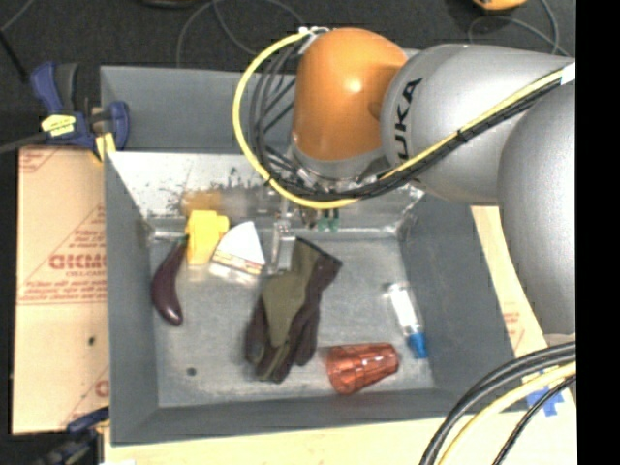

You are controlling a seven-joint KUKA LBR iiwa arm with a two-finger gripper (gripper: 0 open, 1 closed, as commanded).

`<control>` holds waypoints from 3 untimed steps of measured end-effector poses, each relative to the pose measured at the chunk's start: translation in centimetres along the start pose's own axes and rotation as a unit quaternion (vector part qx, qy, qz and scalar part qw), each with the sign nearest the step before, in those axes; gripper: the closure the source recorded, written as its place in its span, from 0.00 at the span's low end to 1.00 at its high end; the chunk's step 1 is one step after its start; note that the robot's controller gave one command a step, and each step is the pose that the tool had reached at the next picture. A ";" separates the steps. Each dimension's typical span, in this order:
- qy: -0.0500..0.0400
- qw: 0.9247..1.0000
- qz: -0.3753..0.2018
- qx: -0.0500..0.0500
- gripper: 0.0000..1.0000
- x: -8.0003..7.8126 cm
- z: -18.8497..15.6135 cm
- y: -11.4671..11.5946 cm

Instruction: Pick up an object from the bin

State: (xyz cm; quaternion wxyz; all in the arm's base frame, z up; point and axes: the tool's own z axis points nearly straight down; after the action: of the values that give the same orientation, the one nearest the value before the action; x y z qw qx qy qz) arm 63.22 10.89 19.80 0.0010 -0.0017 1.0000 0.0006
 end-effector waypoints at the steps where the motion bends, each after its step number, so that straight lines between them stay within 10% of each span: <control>1: -0.001 1.000 -0.026 0.000 0.00 1.3 1.8 -2.3; 2: 0.000 0.993 -0.116 0.001 0.00 4.1 2.8 -2.1; 3: -0.004 0.985 -0.171 0.000 0.00 3.4 6.3 -2.9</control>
Offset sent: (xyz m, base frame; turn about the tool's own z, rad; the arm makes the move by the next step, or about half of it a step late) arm -0.0628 -0.0050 -0.0345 -0.3363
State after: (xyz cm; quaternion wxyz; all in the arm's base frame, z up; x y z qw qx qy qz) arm 59.80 7.99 13.52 0.0056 -0.1726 0.9850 0.0009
